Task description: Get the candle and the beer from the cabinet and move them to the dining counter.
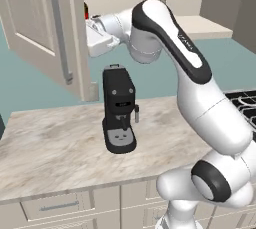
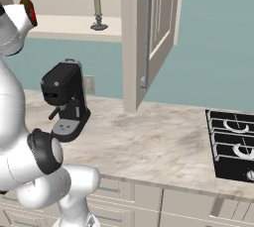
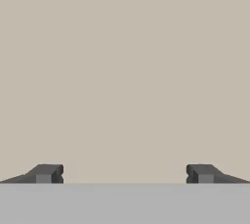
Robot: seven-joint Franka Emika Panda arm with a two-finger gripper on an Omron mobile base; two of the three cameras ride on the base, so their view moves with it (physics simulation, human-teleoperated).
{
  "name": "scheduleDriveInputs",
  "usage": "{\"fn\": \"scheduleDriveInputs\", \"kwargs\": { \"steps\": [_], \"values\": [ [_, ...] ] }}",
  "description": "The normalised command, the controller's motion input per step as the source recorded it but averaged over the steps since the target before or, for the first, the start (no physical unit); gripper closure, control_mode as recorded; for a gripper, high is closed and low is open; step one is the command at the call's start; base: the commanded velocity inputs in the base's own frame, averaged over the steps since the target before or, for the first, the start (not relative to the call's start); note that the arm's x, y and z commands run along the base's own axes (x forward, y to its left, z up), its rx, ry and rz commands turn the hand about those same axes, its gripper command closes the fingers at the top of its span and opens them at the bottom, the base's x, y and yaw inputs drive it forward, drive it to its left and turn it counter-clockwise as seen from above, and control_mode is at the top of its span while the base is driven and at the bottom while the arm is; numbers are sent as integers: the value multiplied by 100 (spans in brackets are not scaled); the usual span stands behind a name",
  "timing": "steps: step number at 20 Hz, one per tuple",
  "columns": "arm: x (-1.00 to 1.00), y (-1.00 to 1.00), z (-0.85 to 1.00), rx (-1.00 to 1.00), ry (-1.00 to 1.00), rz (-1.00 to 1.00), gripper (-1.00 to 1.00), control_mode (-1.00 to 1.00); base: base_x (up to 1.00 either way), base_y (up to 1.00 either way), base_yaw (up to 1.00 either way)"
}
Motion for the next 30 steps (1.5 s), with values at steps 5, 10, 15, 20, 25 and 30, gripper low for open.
{"fn": "scheduleDriveInputs", "kwargs": {
  "steps": [5, 10, 15, 20, 25, 30],
  "values": [
    [0, 71, -5, 0, -4, -8, -100, -100, 0, 0, 0],
    [-6, 64, -9, 0, -2, -12, -100, -100, 0, 0, 0],
    [0, 43, -2, 0, -2, -18, -100, -100, 0, 0, 0],
    [0, 5, 0, 0, -4, -19, -100, -100, 0, 0, 0],
    [0, 0, 0, 0, 0, -18, -100, -100, 0, 0, 0],
    [-5, -1, 0, 0, 2, -4, -100, -100, 0, 0, 0]
  ]
}}
